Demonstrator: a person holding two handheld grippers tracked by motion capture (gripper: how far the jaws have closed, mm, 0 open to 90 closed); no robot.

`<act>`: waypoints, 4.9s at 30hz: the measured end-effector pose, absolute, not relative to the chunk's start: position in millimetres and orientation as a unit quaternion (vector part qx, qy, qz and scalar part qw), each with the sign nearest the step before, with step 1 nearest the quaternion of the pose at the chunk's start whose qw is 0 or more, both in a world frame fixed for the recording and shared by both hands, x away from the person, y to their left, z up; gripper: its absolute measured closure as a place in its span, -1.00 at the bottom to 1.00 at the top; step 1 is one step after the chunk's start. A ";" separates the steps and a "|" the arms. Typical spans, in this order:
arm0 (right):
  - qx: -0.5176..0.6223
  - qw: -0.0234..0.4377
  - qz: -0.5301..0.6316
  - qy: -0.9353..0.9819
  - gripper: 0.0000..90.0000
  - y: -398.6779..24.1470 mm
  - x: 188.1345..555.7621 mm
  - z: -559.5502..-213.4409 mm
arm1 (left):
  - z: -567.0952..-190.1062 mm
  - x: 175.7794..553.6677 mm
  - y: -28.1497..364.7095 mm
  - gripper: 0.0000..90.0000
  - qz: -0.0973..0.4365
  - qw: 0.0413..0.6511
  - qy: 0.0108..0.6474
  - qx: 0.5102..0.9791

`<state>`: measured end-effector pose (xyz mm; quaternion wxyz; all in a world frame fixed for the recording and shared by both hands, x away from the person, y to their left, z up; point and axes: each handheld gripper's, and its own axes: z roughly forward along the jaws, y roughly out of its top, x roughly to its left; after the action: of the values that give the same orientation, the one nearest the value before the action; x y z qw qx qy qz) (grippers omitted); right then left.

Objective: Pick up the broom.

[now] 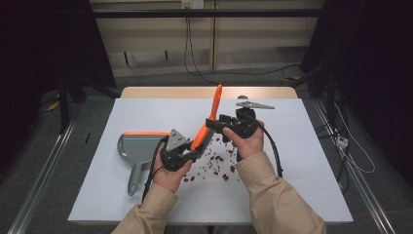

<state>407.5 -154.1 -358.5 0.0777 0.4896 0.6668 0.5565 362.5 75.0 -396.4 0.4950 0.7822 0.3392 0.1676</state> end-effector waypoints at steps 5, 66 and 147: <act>0.492 0.094 0.551 0.668 -0.42 -148.6 402.1 -357.6 | -397.1 363.8 75.8 0.58 0.178 0.494 0.347 0.777; 0.615 -0.024 0.514 0.597 0.53 -119.7 404.6 -356.1 | -399.1 345.2 38.9 0.16 0.274 0.476 0.291 0.783; 0.528 0.117 0.318 0.779 0.48 -227.6 425.6 -406.2 | -393.7 369.9 195.1 -0.87 0.158 0.514 0.357 0.764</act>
<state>425.6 -227.6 -406.2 0.1167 0.5283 0.7787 0.3179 369.9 195.1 -393.7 0.5141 0.7636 0.3572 0.1580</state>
